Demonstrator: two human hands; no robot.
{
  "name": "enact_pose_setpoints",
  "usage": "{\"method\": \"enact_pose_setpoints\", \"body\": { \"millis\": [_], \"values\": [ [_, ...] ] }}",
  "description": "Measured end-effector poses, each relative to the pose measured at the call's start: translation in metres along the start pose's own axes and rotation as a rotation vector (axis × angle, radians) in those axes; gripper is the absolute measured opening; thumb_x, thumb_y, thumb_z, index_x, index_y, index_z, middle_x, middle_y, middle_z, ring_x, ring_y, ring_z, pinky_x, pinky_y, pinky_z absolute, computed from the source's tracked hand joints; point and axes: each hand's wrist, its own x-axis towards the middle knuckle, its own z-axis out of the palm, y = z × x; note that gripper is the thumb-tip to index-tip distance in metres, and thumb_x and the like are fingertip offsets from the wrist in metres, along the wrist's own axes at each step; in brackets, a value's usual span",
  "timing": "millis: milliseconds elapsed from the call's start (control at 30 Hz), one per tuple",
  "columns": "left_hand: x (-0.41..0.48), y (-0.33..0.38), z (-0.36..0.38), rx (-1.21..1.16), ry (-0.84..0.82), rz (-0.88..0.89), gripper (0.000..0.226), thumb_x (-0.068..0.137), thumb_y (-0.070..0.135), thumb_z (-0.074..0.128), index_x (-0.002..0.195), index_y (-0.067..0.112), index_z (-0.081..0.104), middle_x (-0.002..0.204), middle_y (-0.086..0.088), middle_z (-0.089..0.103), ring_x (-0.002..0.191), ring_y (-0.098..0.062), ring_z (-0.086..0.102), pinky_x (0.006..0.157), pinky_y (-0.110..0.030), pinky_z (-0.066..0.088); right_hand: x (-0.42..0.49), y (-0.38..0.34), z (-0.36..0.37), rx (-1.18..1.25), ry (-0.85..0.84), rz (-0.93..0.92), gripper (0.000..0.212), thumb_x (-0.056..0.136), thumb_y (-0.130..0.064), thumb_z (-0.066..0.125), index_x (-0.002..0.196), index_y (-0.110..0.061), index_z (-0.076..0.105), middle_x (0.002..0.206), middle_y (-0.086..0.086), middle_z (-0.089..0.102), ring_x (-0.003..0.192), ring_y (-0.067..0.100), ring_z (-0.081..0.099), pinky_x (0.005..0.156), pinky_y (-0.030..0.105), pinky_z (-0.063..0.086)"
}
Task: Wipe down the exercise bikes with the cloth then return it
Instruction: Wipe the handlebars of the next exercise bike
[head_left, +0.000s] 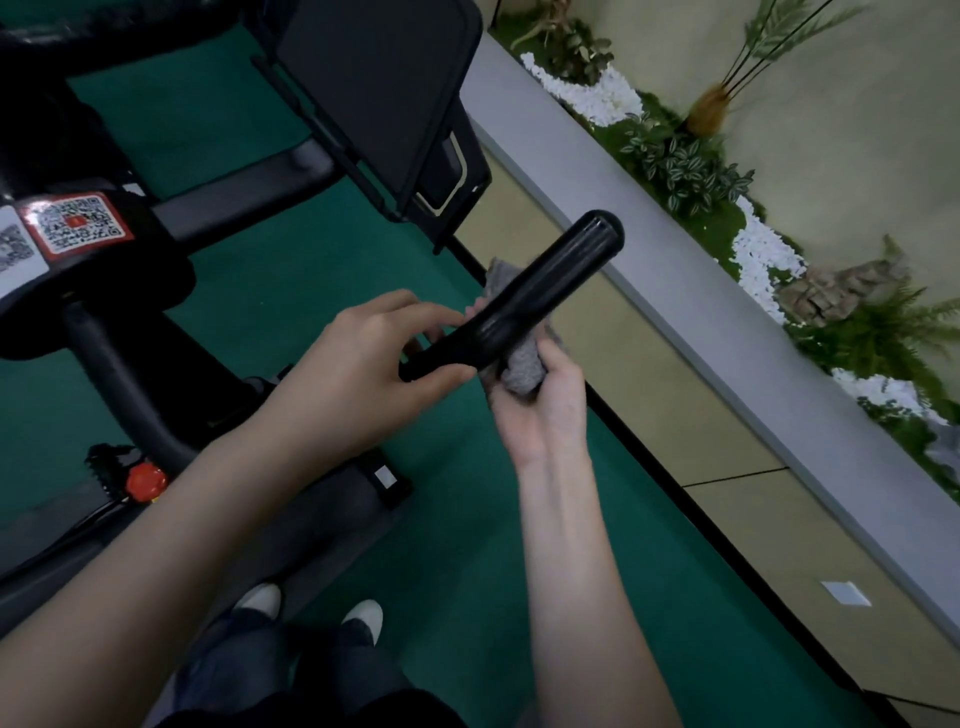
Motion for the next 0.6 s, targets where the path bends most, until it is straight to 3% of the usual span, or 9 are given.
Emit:
{"method": "enact_pose_setpoints", "body": {
  "millis": [100, 200, 333, 400, 533, 600],
  "values": [
    [-0.001, 0.001, 0.000, 0.004, 0.002, 0.004, 0.041, 0.081, 0.042, 0.064, 0.119, 0.030, 0.063, 0.098, 0.009, 0.059, 0.085, -0.004, 0.056, 0.072, -0.007, 0.041, 0.002, -0.011, -0.004, -0.099, -0.043, -0.001, 0.047, 0.089, -0.003, 0.039, 0.136, 0.001, 0.043, 0.138, 0.028, 0.049, 0.123, 0.041, 0.051, 0.098, 0.047, 0.048],
    [0.000, 0.003, -0.001, 0.008, 0.001, -0.004, 0.042, 0.079, 0.045, 0.061, 0.118, 0.029, 0.064, 0.100, 0.010, 0.059, 0.087, -0.005, 0.057, 0.075, -0.015, 0.045, 0.006, -0.022, 0.004, -0.063, -0.045, -0.183, 0.034, 0.095, 0.002, 0.038, 0.125, -0.003, 0.051, 0.134, 0.023, 0.055, 0.127, 0.037, 0.050, 0.109, 0.049, 0.039],
    [0.002, 0.003, -0.001, 0.017, -0.004, -0.008, 0.041, 0.080, 0.044, 0.063, 0.119, 0.029, 0.063, 0.103, 0.011, 0.060, 0.088, -0.002, 0.056, 0.072, -0.006, 0.040, -0.006, -0.007, 0.011, -0.101, 0.037, -0.471, 0.020, 0.097, -0.004, 0.050, 0.114, -0.008, 0.059, 0.108, 0.007, 0.068, 0.104, 0.016, 0.065, 0.090, 0.029, 0.054],
    [0.006, 0.006, -0.001, 0.006, -0.003, 0.000, 0.047, 0.080, 0.050, 0.060, 0.122, 0.029, 0.061, 0.106, 0.012, 0.060, 0.089, -0.001, 0.056, 0.072, -0.005, 0.040, -0.016, 0.010, 0.010, -0.212, 0.157, -0.611, 0.017, 0.095, -0.011, 0.056, 0.112, -0.012, 0.059, 0.105, 0.004, 0.068, 0.100, 0.014, 0.065, 0.084, 0.024, 0.053],
    [0.025, 0.011, 0.003, -0.001, -0.026, 0.031, 0.053, 0.079, 0.054, 0.056, 0.125, 0.027, 0.059, 0.106, 0.011, 0.059, 0.088, -0.005, 0.057, 0.072, -0.011, 0.042, -0.019, 0.019, 0.020, -0.450, 0.334, -0.911, 0.021, 0.094, -0.009, 0.057, 0.115, -0.012, 0.055, 0.116, 0.015, 0.062, 0.110, 0.024, 0.061, 0.095, 0.033, 0.052],
    [0.032, 0.011, 0.004, 0.000, -0.038, 0.045, 0.048, 0.081, 0.047, 0.060, 0.123, 0.024, 0.060, 0.107, 0.009, 0.061, 0.088, -0.006, 0.057, 0.072, -0.014, 0.042, -0.013, 0.010, 0.027, -0.495, 0.362, -1.036, 0.023, 0.094, -0.004, 0.056, 0.115, -0.015, 0.053, 0.117, 0.011, 0.061, 0.112, 0.017, 0.059, 0.094, 0.025, 0.049]
  ]
}}
